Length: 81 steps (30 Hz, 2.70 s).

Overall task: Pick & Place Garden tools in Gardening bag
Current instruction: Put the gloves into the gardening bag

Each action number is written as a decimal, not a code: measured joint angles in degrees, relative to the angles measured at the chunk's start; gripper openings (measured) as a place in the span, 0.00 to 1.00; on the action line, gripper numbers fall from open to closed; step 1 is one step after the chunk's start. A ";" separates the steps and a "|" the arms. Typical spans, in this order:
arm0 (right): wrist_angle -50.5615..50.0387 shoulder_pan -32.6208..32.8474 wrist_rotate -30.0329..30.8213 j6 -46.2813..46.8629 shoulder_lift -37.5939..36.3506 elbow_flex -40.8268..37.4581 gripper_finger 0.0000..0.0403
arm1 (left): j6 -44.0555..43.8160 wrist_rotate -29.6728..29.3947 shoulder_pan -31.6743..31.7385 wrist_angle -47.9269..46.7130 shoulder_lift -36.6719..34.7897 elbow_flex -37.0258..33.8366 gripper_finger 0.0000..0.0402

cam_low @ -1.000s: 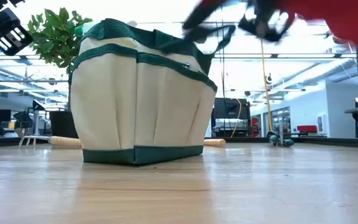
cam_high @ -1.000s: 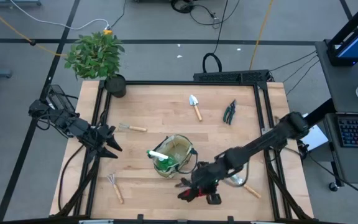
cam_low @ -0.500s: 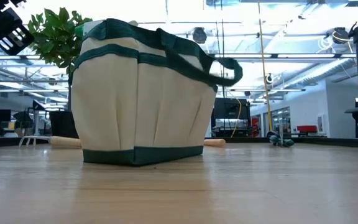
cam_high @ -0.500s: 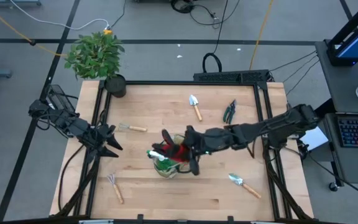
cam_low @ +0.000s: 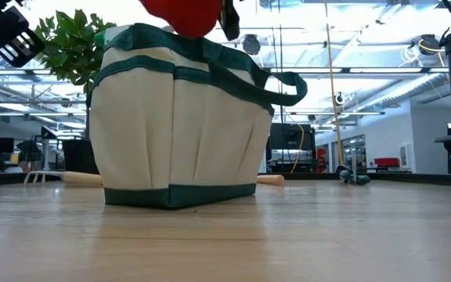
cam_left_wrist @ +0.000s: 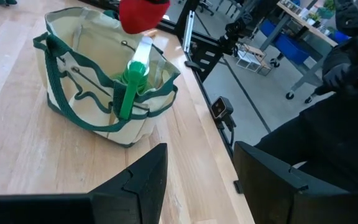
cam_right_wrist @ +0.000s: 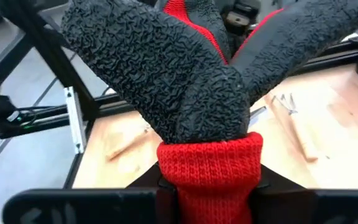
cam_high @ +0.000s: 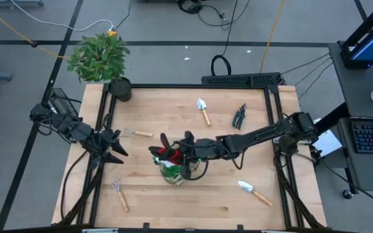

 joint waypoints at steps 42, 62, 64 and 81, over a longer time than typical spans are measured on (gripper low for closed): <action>-11.36 -1.53 2.75 1.99 0.24 0.01 0.54 | 0.25 0.13 0.01 -0.06 0.02 0.00 0.47; -15.72 -1.53 2.71 1.14 0.24 0.01 0.65 | 0.24 0.15 0.02 -0.07 0.02 0.00 0.47; -17.25 -1.53 2.73 1.14 0.24 0.03 0.66 | 0.25 0.15 0.01 -0.05 0.01 0.00 0.47; -25.99 -1.54 -0.91 0.94 -3.95 -0.04 0.76 | 0.99 0.17 0.01 -0.08 0.02 0.00 0.47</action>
